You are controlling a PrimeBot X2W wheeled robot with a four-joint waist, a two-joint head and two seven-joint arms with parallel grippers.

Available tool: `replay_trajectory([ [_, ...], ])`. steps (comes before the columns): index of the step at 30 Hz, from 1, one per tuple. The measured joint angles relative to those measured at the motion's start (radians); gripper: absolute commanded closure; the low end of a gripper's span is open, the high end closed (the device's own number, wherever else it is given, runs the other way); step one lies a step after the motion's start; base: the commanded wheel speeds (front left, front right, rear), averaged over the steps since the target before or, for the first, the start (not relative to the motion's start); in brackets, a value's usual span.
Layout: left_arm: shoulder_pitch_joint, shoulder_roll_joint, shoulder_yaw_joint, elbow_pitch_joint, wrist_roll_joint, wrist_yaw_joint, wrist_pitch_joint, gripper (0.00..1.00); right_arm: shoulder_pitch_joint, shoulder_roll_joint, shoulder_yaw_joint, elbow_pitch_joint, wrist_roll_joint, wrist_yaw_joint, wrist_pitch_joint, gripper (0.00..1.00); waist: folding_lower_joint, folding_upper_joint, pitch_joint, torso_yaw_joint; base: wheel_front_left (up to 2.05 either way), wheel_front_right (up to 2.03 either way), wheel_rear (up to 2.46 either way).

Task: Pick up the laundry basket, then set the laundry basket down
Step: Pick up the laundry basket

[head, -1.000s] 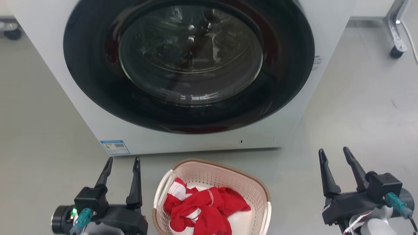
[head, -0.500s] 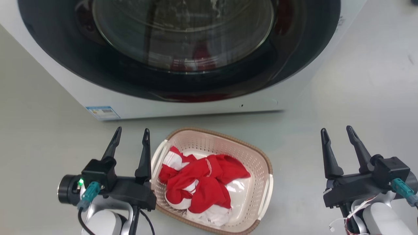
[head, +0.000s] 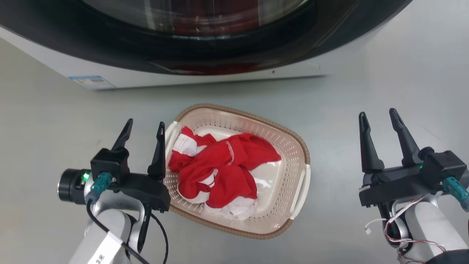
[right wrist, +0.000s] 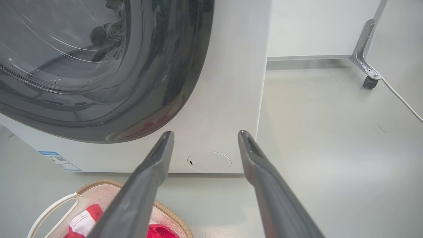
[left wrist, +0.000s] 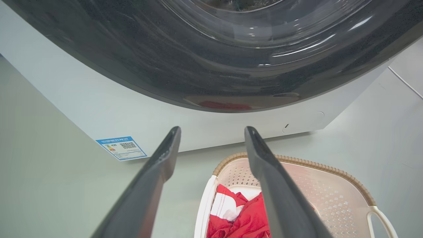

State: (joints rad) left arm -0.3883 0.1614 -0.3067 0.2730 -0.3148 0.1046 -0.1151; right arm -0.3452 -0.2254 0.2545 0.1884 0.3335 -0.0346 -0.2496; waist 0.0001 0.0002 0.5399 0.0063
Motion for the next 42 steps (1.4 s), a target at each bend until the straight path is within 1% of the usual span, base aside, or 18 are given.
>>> replay_trajectory([
  [4,-0.038,0.01,0.003,0.032,0.0,-0.009,0.018,0.0,-0.029,0.01,0.001,-0.012,0.0,0.008,0.0,0.0,0.0,0.0,0.059,-0.01,0.0,0.0,0.0],
  [10,-0.105,0.029,0.013,0.093,0.001,-0.009,0.052,0.0,-0.074,0.018,0.0,-0.026,-0.001,0.008,-0.007,0.0,0.0001,0.0001,0.148,-0.03,0.0,0.0,0.0],
  [18,-0.184,0.051,0.016,0.192,0.001,-0.042,0.062,0.0,-0.127,0.036,-0.006,-0.026,-0.007,0.017,-0.007,0.0,0.0001,0.0001,0.26,-0.061,0.0,0.0,0.0],
  [22,-0.207,0.058,0.012,0.242,0.01,-0.044,0.062,0.0,-0.14,0.042,-0.012,-0.019,-0.008,0.023,-0.007,0.0,0.0001,0.0,0.301,-0.076,0.0,0.0,0.0],
  [24,-0.221,0.063,0.009,0.27,0.015,-0.051,0.065,0.0,-0.142,0.045,-0.014,-0.015,-0.008,0.026,-0.007,0.0,0.0,0.0,0.317,-0.084,0.0,0.0,0.0],
  [31,-0.257,0.079,0.019,0.368,0.018,-0.052,0.071,0.0,-0.159,0.059,-0.018,-0.002,-0.008,0.035,-0.007,0.0,0.0,0.0,0.353,-0.108,0.0,0.0,0.0],
  [39,-0.288,0.081,0.022,0.454,0.011,-0.062,0.074,0.0,-0.159,0.074,-0.024,0.013,-0.009,0.044,-0.007,0.0,-0.0001,0.0,0.367,-0.122,0.0,0.0,0.0],
  [41,-0.297,0.08,0.023,0.472,0.01,-0.071,0.071,0.0,-0.159,0.076,-0.027,0.015,-0.011,0.045,-0.007,0.0,-0.0001,-0.0001,0.369,-0.124,0.0,0.0,0.0],
  [42,-0.303,0.08,0.024,0.48,0.01,-0.071,0.069,0.38,-0.159,0.076,-0.03,0.016,-0.013,0.047,-0.007,0.0,-0.0001,-0.0001,0.37,-0.126,0.0,0.0,0.0],
])
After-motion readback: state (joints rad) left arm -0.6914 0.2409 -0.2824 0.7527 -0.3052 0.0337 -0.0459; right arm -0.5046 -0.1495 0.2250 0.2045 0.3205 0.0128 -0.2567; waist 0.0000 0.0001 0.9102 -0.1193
